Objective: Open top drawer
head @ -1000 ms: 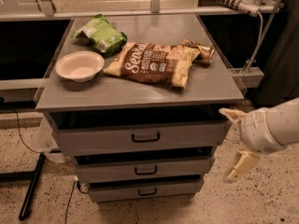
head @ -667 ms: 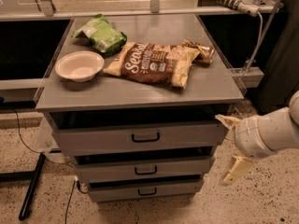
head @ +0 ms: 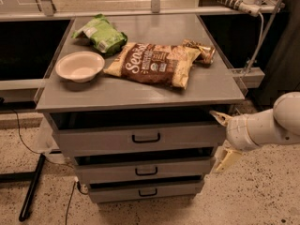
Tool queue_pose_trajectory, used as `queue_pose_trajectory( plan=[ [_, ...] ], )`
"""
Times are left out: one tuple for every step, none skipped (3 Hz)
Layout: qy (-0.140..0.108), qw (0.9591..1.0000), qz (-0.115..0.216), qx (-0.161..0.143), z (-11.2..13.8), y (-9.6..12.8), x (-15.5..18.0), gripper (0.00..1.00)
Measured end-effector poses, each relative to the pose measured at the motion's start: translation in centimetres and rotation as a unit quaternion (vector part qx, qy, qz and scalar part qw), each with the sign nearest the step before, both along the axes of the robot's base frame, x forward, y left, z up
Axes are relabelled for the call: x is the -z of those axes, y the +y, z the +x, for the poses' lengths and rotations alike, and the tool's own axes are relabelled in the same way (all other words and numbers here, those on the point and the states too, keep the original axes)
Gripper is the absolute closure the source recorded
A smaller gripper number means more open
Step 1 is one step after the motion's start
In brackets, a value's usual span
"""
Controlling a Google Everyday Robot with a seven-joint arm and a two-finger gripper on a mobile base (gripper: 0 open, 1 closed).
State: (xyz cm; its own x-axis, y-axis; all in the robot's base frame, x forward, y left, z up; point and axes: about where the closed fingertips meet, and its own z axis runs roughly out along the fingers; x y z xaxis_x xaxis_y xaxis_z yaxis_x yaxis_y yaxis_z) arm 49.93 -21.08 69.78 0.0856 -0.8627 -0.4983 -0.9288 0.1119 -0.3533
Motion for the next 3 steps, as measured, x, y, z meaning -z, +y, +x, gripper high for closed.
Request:
queue_pose_trajectory(
  plan=[
    [0.0, 1.0, 0.0, 0.0, 0.0, 0.0, 0.0, 0.0],
    [-0.012, 0.9999, 0.0, -0.005, 1.0, 0.1, 0.4, 0.0],
    [-0.028, 0.9996, 0.002, -0.006, 3.0, -0.1, 1.1, 0.0]
  ],
)
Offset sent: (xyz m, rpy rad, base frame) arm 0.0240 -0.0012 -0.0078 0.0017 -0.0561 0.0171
